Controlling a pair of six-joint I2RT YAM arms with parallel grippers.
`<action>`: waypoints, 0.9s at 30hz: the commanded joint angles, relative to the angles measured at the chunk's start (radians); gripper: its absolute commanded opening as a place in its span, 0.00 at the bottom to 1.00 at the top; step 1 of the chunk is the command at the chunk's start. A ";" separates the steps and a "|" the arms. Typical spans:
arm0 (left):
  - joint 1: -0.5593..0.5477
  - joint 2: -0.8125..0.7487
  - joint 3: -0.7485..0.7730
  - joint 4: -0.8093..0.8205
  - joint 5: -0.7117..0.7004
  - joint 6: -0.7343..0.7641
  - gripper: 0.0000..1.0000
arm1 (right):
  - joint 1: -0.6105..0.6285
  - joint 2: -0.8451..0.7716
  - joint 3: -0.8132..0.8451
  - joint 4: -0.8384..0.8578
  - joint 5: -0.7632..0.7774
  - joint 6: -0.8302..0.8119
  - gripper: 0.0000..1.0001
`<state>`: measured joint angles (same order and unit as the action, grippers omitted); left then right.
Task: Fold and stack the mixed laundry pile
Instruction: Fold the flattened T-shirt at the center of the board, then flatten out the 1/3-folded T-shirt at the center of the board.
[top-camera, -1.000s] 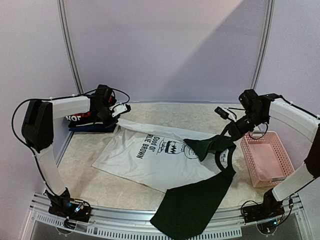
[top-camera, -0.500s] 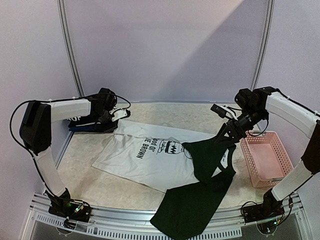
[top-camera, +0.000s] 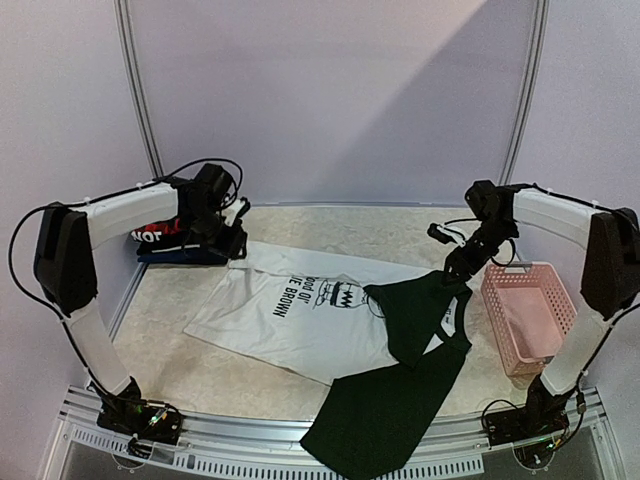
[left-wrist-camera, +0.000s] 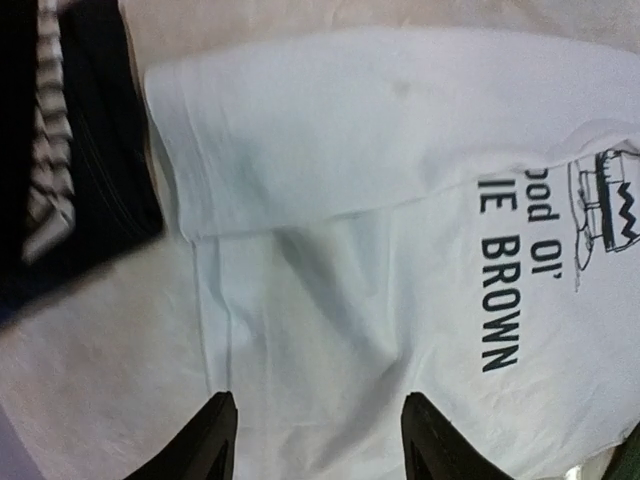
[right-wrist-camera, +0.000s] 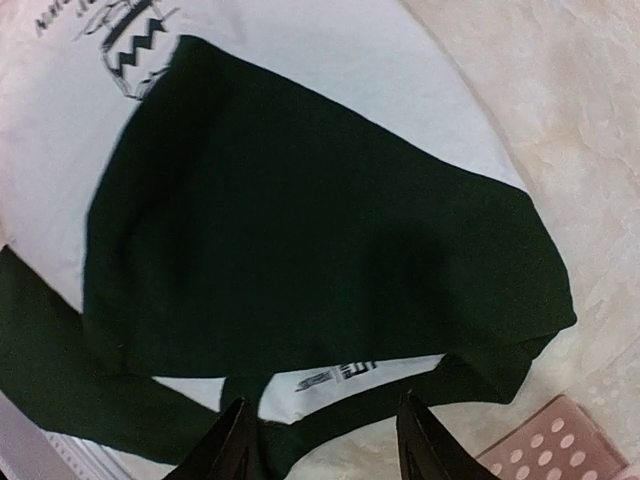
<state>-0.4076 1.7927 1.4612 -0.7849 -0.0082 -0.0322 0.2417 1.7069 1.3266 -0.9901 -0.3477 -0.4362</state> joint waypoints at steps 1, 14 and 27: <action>-0.010 -0.053 -0.223 -0.048 0.082 -0.330 0.57 | 0.000 0.101 0.048 0.069 0.120 0.042 0.48; -0.050 -0.139 -0.580 0.079 0.036 -0.541 0.52 | 0.001 0.179 0.066 0.066 0.125 0.033 0.48; -0.425 -0.442 -0.894 0.018 -0.040 -0.945 0.29 | -0.059 0.274 0.234 0.047 0.249 -0.050 0.49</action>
<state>-0.7330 1.4216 0.6724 -0.6800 -0.0456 -0.7906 0.2287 1.9240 1.4498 -0.9226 -0.1139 -0.4469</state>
